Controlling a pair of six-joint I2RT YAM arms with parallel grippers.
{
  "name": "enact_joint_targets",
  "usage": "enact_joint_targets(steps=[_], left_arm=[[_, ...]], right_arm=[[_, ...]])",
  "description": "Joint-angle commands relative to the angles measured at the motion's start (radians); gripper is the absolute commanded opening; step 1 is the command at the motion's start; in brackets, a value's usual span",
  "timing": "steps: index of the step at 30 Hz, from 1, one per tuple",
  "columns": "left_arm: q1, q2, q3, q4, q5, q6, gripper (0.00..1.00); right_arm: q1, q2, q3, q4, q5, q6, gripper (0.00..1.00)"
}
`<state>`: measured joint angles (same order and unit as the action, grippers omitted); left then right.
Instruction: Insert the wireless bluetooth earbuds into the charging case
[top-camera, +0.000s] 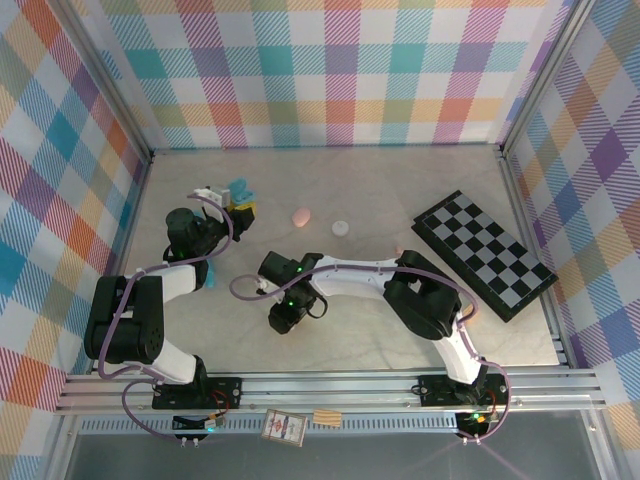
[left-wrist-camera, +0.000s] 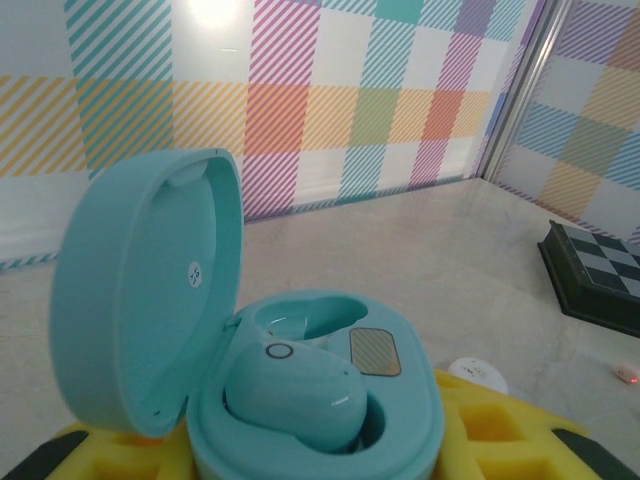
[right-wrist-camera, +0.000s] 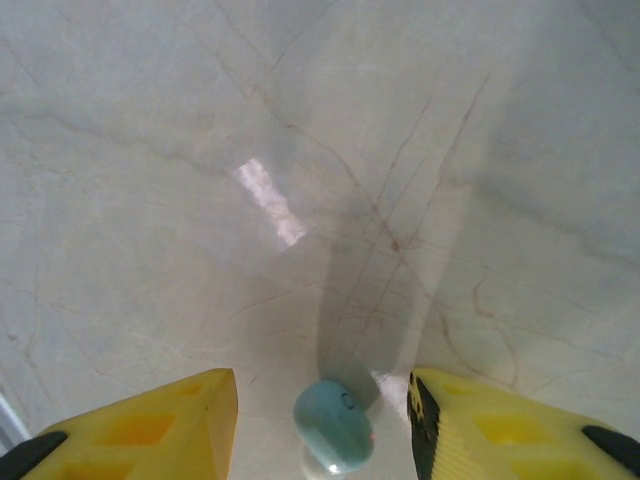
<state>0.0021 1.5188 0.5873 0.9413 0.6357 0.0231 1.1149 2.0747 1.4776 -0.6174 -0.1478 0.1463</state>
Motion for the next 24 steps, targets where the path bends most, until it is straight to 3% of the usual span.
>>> enact_joint_targets(steps=[1,24], left_arm=[[0.015,-0.011,0.025,0.015,0.014,0.015,0.31],[0.014,-0.014,0.026,0.015,0.021,0.016,0.31]], right_arm=[[0.012,-0.041,-0.034,-0.006,-0.07,0.016,0.48],[0.011,-0.031,-0.03,-0.009,-0.036,0.056,0.25]])
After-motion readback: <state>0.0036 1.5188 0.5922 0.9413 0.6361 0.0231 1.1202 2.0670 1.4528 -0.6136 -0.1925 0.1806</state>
